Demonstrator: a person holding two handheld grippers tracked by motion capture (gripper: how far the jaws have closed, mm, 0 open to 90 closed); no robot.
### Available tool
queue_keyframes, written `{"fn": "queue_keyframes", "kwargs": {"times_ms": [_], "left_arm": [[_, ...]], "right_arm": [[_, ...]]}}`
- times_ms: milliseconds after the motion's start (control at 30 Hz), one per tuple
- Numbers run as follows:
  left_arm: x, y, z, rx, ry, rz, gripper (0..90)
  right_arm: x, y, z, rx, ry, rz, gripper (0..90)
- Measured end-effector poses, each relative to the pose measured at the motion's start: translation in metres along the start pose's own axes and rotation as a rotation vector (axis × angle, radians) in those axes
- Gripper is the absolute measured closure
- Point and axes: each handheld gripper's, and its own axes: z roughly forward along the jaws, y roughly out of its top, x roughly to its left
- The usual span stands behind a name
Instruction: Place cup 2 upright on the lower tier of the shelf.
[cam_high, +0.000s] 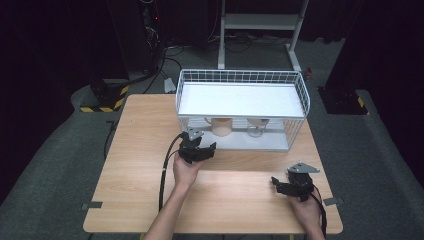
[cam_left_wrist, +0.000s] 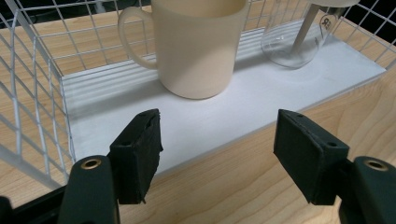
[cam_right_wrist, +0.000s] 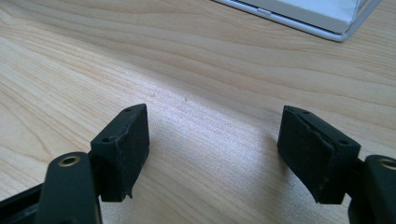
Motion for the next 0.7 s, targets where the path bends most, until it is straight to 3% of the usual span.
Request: {"fn": "queue_keyframes", "kwargs": {"times_ms": [367, 700], "left_arm": [[0.001, -0.006, -0.018, 0.009, 0.006, 0.034, 31.3], [0.000, -0.009, -0.031, -0.009, 0.002, 0.026, 31.0]], "right_arm": [[0.000, 0.000, 0.000, 0.001, 0.000, 0.003, 25.0], [0.000, 0.000, 0.000, 0.002, 0.000, 0.002, 25.0]]}}
